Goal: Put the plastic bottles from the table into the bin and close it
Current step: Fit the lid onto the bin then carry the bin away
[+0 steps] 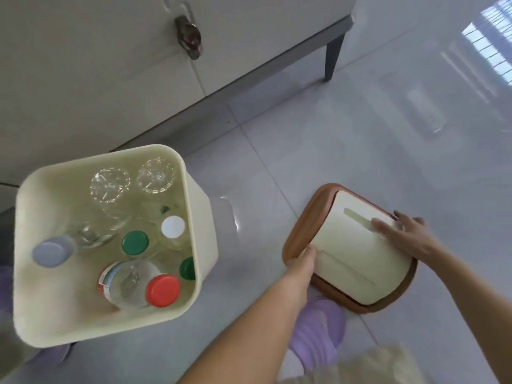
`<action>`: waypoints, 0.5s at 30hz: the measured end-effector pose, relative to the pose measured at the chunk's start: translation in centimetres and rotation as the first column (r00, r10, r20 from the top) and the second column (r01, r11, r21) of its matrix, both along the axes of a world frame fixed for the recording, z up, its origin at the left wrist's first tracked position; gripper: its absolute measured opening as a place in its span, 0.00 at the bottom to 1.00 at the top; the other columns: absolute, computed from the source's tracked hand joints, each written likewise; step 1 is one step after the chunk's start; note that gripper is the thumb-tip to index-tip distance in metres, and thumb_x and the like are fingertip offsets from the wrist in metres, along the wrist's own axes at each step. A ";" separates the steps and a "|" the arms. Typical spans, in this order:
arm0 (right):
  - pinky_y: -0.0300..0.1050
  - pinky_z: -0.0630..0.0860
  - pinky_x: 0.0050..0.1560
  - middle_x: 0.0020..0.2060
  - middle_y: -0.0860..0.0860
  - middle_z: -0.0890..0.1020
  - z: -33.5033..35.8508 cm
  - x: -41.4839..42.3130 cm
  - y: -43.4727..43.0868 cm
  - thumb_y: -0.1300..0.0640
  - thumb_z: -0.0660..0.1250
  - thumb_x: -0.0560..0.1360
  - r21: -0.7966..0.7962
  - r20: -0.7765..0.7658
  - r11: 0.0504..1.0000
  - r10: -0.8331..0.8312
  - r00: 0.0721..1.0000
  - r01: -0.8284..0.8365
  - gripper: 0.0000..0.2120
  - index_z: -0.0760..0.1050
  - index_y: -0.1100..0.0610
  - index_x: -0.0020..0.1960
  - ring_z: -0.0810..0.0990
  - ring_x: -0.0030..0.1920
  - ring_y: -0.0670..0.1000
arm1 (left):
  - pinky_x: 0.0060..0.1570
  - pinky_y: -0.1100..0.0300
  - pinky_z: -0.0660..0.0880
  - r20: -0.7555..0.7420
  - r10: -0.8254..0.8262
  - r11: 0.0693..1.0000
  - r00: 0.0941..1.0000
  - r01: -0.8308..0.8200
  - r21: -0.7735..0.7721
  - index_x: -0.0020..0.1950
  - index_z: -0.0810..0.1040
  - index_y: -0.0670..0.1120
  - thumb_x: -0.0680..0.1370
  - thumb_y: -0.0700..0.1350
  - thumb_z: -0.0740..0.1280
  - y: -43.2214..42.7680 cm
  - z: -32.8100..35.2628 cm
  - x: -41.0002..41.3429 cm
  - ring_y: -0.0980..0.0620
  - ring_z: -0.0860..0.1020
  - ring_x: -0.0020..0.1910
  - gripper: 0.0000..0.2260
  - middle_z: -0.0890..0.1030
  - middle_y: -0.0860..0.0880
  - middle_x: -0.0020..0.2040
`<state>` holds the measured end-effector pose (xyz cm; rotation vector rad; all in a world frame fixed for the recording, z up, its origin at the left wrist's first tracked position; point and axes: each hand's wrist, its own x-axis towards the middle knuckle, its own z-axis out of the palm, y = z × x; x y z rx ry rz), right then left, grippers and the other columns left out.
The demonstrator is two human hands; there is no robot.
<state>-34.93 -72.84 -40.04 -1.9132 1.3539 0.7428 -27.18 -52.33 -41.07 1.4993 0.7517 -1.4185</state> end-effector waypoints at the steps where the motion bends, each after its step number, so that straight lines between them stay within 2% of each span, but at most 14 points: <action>1: 0.58 0.68 0.65 0.67 0.60 0.64 -0.3 0.5 -0.2 0.26 0.59 0.64 -0.007 -0.034 0.999 0.046 0.998 -0.047 0.46 0.65 0.55 0.72 0.67 0.65 0.63 | 0.65 0.59 0.69 0.055 0.030 1.000 0.998 -0.031 0.005 0.70 0.67 0.46 0.73 0.56 0.66 0.0 -0.1 1.0 0.48 0.75 0.64 0.28 0.75 0.51 0.66; 3: 0.56 0.72 0.60 0.62 0.59 0.68 -1.2 1.7 -0.5 0.26 0.59 0.66 -0.048 -0.080 0.993 0.107 0.991 -0.112 0.40 0.68 0.54 0.66 0.71 0.55 0.60 | 0.69 0.52 0.66 0.084 0.093 0.996 0.992 -0.092 -0.014 0.74 0.60 0.50 0.71 0.58 0.66 0.1 -0.4 2.4 0.47 0.73 0.66 0.34 0.73 0.49 0.69; 5: 0.55 0.76 0.55 0.55 0.58 0.72 -1.9 2.8 0.1 0.27 0.60 0.67 -0.114 -0.083 0.986 0.114 0.990 -0.123 0.36 0.70 0.56 0.61 0.74 0.50 0.59 | 0.70 0.47 0.65 0.102 0.180 0.983 0.978 -0.175 -0.052 0.74 0.57 0.52 0.67 0.61 0.65 0.5 -0.3 3.5 0.46 0.72 0.68 0.38 0.72 0.49 0.70; 6: 0.54 0.77 0.50 0.51 0.58 0.74 -2.2 3.3 0.8 0.28 0.60 0.68 -0.124 -0.066 0.988 0.087 0.994 -0.095 0.35 0.71 0.58 0.57 0.76 0.47 0.59 | 0.68 0.49 0.67 0.134 0.224 0.974 0.965 -0.219 -0.051 0.73 0.59 0.50 0.70 0.60 0.65 1.0 -0.4 3.9 0.46 0.73 0.66 0.35 0.73 0.48 0.69; 8: 0.55 0.81 0.42 0.44 0.58 0.78 -2.8 3.8 2.5 0.34 0.60 0.72 -0.103 -0.009 0.994 0.032 0.999 -0.033 0.28 0.71 0.60 0.50 0.80 0.40 0.59 | 0.62 0.52 0.72 0.255 0.235 0.972 0.938 -0.232 -0.042 0.69 0.65 0.47 0.77 0.52 0.61 2.1 -1.1 4.5 0.47 0.76 0.62 0.22 0.77 0.47 0.64; 9: 0.55 0.81 0.41 0.42 0.58 0.78 -3.2 3.7 3.5 0.39 0.60 0.74 -0.120 -0.016 0.990 0.069 0.998 -0.070 0.22 0.70 0.59 0.48 0.80 0.39 0.59 | 0.61 0.54 0.72 0.311 0.168 0.985 0.935 -0.167 -0.033 0.67 0.68 0.48 0.79 0.50 0.58 2.7 -1.1 4.8 0.48 0.76 0.60 0.17 0.78 0.49 0.61; 11: 0.54 0.78 0.41 0.41 0.57 0.78 -4.3 2.8 4.9 0.51 0.58 0.76 -0.209 -0.066 0.957 0.192 0.979 -0.202 0.09 0.67 0.57 0.47 0.78 0.40 0.60 | 0.64 0.54 0.69 0.383 -0.008 1.000 0.924 0.004 0.012 0.64 0.69 0.52 0.79 0.51 0.56 3.6 -1.3 4.9 0.50 0.74 0.61 0.15 0.76 0.52 0.60; 13: 0.50 0.76 0.39 0.40 0.57 0.79 -4.5 1.7 5.8 0.58 0.55 0.75 -0.231 -0.108 0.934 0.254 0.961 -0.273 0.02 0.65 0.56 0.45 0.77 0.39 0.59 | 0.69 0.49 0.66 0.399 -0.132 0.991 0.907 0.115 0.066 0.69 0.67 0.51 0.75 0.56 0.56 3.8 -1.2 4.9 0.46 0.71 0.66 0.23 0.71 0.48 0.67; 15: 0.49 0.72 0.38 0.40 0.59 0.80 -3.7 0.4 6.0 0.59 0.56 0.76 -0.212 -0.077 0.929 0.292 0.953 -0.302 0.04 0.63 0.56 0.42 0.77 0.38 0.60 | 0.73 0.46 0.59 0.429 -0.257 0.967 0.866 0.232 0.109 0.75 0.59 0.52 0.75 0.59 0.55 3.5 0.4 5.0 0.43 0.63 0.72 0.29 0.61 0.46 0.75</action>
